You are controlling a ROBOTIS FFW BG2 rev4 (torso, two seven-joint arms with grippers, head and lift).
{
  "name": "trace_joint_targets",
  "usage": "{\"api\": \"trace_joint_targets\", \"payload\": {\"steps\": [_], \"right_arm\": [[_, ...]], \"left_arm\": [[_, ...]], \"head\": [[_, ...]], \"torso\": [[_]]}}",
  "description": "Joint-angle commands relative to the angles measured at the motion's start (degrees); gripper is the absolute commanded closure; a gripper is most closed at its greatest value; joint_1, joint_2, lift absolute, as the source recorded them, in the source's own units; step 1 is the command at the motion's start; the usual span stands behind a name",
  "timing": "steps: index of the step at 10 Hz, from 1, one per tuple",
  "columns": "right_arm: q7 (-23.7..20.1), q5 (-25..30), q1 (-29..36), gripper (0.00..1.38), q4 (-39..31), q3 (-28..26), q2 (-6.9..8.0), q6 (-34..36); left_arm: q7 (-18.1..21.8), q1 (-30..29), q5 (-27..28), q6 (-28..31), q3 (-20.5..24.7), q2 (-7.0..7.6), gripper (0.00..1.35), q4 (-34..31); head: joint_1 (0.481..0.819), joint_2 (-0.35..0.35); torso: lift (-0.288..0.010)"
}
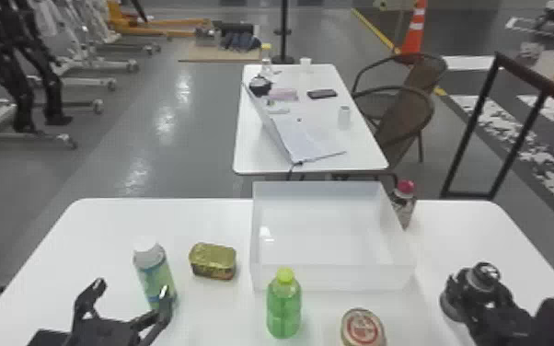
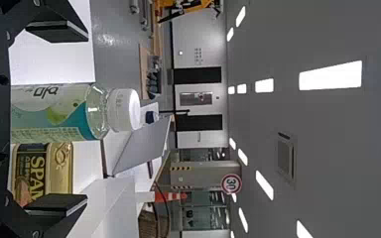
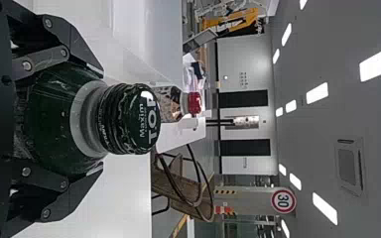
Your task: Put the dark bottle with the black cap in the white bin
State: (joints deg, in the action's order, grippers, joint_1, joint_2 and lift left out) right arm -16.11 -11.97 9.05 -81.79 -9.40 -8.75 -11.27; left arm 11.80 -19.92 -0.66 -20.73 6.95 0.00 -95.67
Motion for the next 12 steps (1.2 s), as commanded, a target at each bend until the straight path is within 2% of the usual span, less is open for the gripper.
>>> {"api": "trace_joint_targets", "payload": {"steps": [1, 3, 6, 9, 12], "right_arm": [[0.3, 0.1, 2.9, 1.1, -6.6, 0.0, 0.66, 2.4], [1.8, 2.2, 4.0, 1.08, -15.7, 0.0, 1.28, 7.3], [1.9, 2.7, -1.3, 1.08, -18.8, 0.0, 1.37, 10.0], [1.7, 2.7, -8.2, 1.08, -10.4, 1.6, 1.54, 5.9], [-0.7, -1.3, -14.4, 1.08, 0.5, 6.7, 1.46, 2.7]], "left_arm": [[0.1, 0.2, 0.0, -0.1, -0.1, -0.15, 0.15, 0.2], [0.1, 0.3, 0.0, -0.1, -0.2, -0.15, 0.15, 0.5], [0.1, 0.6, -0.1, -0.1, -0.7, -0.15, 0.15, 0.8], [0.1, 0.8, -0.4, -0.1, -0.7, -0.15, 0.15, 1.2], [0.1, 0.7, -0.7, -0.3, -0.7, -0.15, 0.15, 1.4]], "head": [[0.549, 0.0], [0.549, 0.0], [0.549, 0.0], [0.549, 0.0], [0.549, 0.0]], "torso": [[-0.1], [-0.1], [-0.1], [-0.1], [-0.1]]}}
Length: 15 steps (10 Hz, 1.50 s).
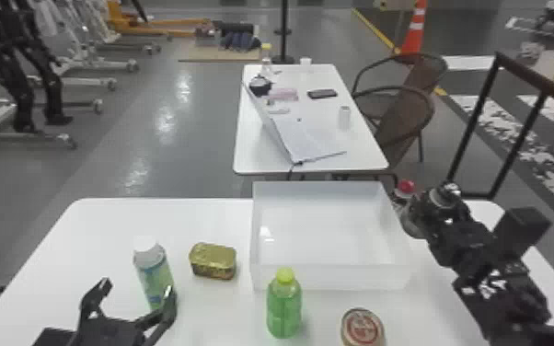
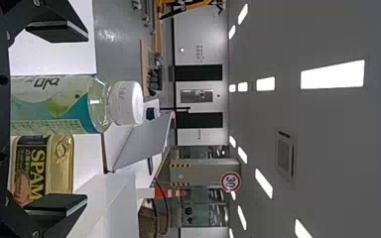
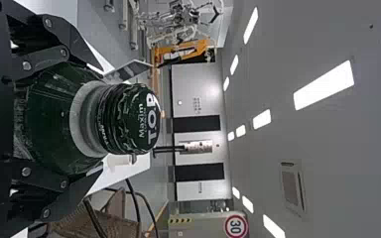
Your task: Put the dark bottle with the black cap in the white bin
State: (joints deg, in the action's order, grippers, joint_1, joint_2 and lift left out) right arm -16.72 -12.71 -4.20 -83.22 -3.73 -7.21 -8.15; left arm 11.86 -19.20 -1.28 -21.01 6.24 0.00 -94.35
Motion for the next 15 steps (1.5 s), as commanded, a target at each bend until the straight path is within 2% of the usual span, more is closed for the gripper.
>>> {"api": "trace_joint_targets", "payload": {"steps": [1, 5, 8, 9, 11, 12, 14, 15], "right_arm": [[-0.9, -1.4, -2.5, 1.08, 4.0, 2.2, 0.0, -0.7], [-2.3, -2.9, -5.1, 1.08, 10.3, 5.5, 0.0, -0.7], [-2.3, -2.3, -4.9, 1.04, 12.3, 5.8, -0.09, -0.5], [-2.3, -2.2, -4.9, 0.93, 12.6, 5.8, -0.26, -0.5], [-2.5, -2.6, -4.9, 0.55, 12.8, 5.8, -0.35, -0.6], [-2.8, -2.7, -4.9, 0.42, 12.7, 5.8, -0.35, -0.7], [-2.8, -2.9, -4.5, 0.31, 11.8, 5.8, -0.44, -1.0], [-2.7, -3.4, -3.4, 0.3, 9.7, 5.7, -0.53, -1.5]], "left_arm": [[0.0, 0.0, 0.0, 0.1, 0.0, -0.15, 0.15, 0.0], [0.0, 0.0, 0.0, 0.3, 0.0, -0.15, 0.15, 0.3], [0.0, -0.1, 0.0, 0.2, 0.0, -0.15, 0.15, 0.4], [0.0, -0.1, -0.1, 0.2, 0.0, -0.15, 0.15, 0.4], [0.0, -0.1, -0.1, 0.2, 0.0, -0.15, 0.15, 0.4], [0.0, -0.1, -0.1, 0.1, 0.0, -0.15, 0.15, 0.4], [0.0, -0.1, 0.0, 0.0, 0.1, -0.15, 0.15, 0.4], [0.0, -0.1, -0.1, -0.2, 0.1, -0.15, 0.15, 0.4]], "head": [[0.549, 0.0], [0.549, 0.0], [0.549, 0.0], [0.549, 0.0], [0.549, 0.0], [0.549, 0.0], [0.549, 0.0], [0.549, 0.0]], "torso": [[-0.1], [-0.1], [-0.1], [-0.1], [-0.1], [-0.1], [-0.1], [-0.1]]}}
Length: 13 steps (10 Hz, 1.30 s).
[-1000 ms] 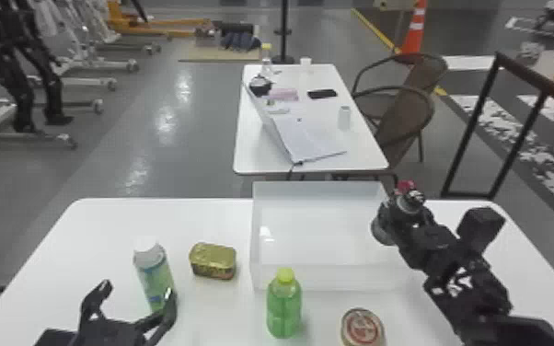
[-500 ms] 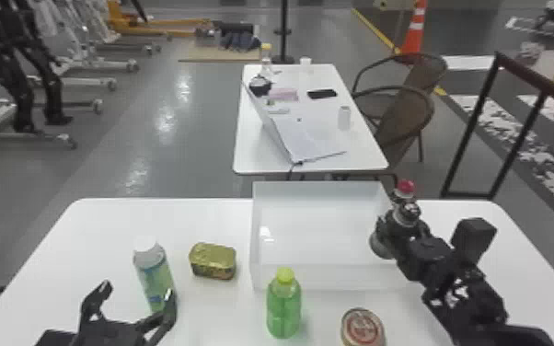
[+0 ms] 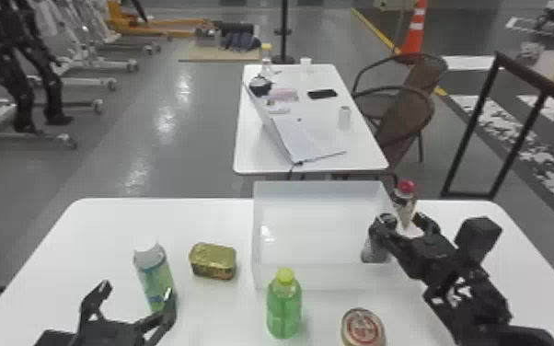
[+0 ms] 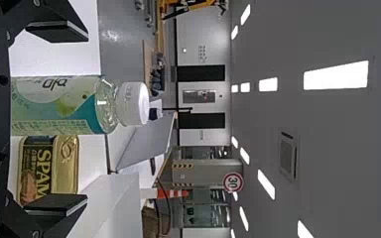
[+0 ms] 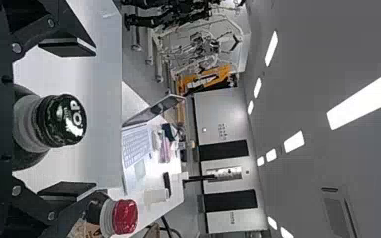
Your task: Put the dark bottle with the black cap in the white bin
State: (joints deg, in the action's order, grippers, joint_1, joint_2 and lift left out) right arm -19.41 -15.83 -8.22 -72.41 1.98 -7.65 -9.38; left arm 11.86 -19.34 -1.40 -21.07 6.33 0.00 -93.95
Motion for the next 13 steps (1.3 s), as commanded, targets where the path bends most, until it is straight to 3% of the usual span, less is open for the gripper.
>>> {"api": "trace_joint_targets", "payload": {"steps": [1, 3, 5, 7, 9, 12, 13], "right_arm": [[0.6, 0.0, 2.2, 0.3, -4.7, -0.5, -0.08, -0.6], [7.0, 1.8, 9.4, 0.3, -17.5, -2.3, -0.61, 0.0], [9.9, 0.8, 17.5, 0.3, -26.1, -4.2, -0.61, 2.0], [10.9, -0.2, 24.2, 0.3, -30.4, -4.2, -0.52, 2.2], [11.1, 0.9, 29.4, 0.3, -32.4, -4.2, 1.15, 0.9], [11.1, 1.2, 34.9, 0.3, -33.4, -4.1, 0.89, -0.2], [11.7, 2.4, 37.0, 0.3, -34.6, -4.1, 1.5, -0.2]], "left_arm": [[0.0, 0.0, 0.0, -0.3, 0.0, -0.15, 0.15, 0.0], [-0.1, 0.2, 0.1, -0.6, 0.1, -0.15, 0.15, 0.0], [-0.1, 0.3, 0.3, -0.6, 0.1, -0.15, 0.15, 0.0], [-0.3, 0.5, 0.8, -0.7, -0.1, -0.15, 0.15, 0.0], [-0.3, 0.5, 0.6, -0.3, -0.4, -0.15, 0.15, 0.0], [-0.3, 0.8, 0.7, -0.4, -0.9, -0.15, 0.15, -0.1], [-0.4, 0.7, 0.8, -0.5, -0.6, -0.15, 0.15, -0.1]], "head": [[0.549, 0.0], [0.549, 0.0], [0.549, 0.0], [0.549, 0.0], [0.549, 0.0], [0.549, 0.0], [0.549, 0.0]], "torso": [[-0.1], [-0.1], [-0.1], [-0.1], [-0.1], [-0.1], [-0.1]]}}
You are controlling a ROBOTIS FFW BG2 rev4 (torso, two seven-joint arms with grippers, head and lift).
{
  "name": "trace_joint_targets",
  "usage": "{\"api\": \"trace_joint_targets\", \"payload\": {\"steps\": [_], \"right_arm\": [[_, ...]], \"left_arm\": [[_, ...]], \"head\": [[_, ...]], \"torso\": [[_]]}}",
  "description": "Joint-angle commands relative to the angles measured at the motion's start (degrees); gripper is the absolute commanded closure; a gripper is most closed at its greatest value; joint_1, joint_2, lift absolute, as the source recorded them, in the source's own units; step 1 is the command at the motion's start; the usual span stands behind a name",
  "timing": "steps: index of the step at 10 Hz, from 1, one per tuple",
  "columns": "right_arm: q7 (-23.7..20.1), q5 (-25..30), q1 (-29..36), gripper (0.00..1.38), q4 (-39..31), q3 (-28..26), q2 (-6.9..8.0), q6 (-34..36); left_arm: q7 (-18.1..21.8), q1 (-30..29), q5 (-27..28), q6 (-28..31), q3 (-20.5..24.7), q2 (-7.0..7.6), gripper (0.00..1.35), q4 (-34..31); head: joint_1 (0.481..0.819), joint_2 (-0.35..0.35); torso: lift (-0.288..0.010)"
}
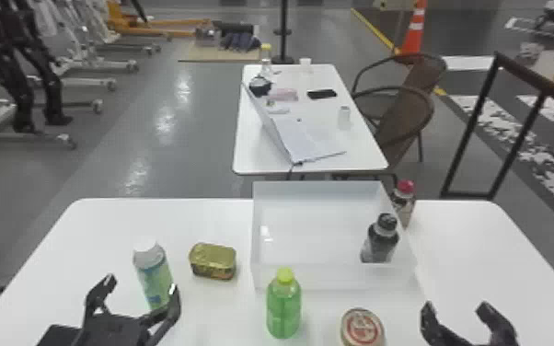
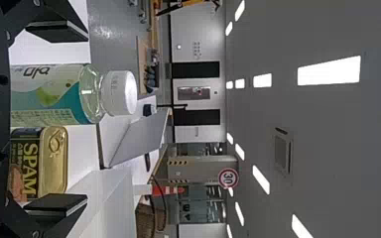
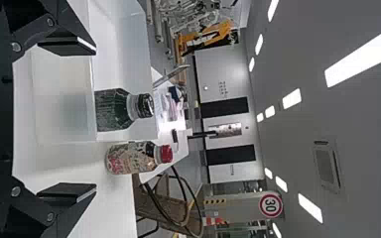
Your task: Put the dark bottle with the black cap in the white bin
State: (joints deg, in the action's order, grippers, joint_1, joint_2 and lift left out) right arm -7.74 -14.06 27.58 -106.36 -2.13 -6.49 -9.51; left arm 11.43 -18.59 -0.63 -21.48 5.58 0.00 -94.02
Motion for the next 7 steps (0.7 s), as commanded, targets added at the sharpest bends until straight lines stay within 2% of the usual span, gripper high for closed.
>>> {"api": "trace_joint_targets", "payload": {"steps": [1, 2, 3, 7], "right_arm": [[1.4, 2.0, 2.1, 0.3, -1.5, 0.0, 0.86, -0.2], [4.1, 3.5, 2.8, 0.3, -2.8, 0.0, 1.04, -0.2], [4.8, 3.5, 3.2, 0.3, -3.1, 0.1, 1.13, -0.5], [5.1, 4.0, 3.0, 0.3, -2.9, 0.1, 1.74, -0.8]], "left_arm": [[0.0, -0.2, 0.5, -0.2, 0.6, -0.15, 0.15, -0.3], [-0.1, -0.3, 0.9, -0.6, 0.7, -0.15, 0.15, -0.4], [-0.3, -0.3, 0.9, -0.6, 0.7, -0.15, 0.15, -0.4], [-0.3, -0.6, 0.9, -0.7, 0.7, -0.15, 0.15, -0.4]], "head": [[0.549, 0.0], [0.549, 0.0], [0.549, 0.0], [0.549, 0.0]], "torso": [[-0.1], [-0.1], [-0.1], [-0.1]]}}
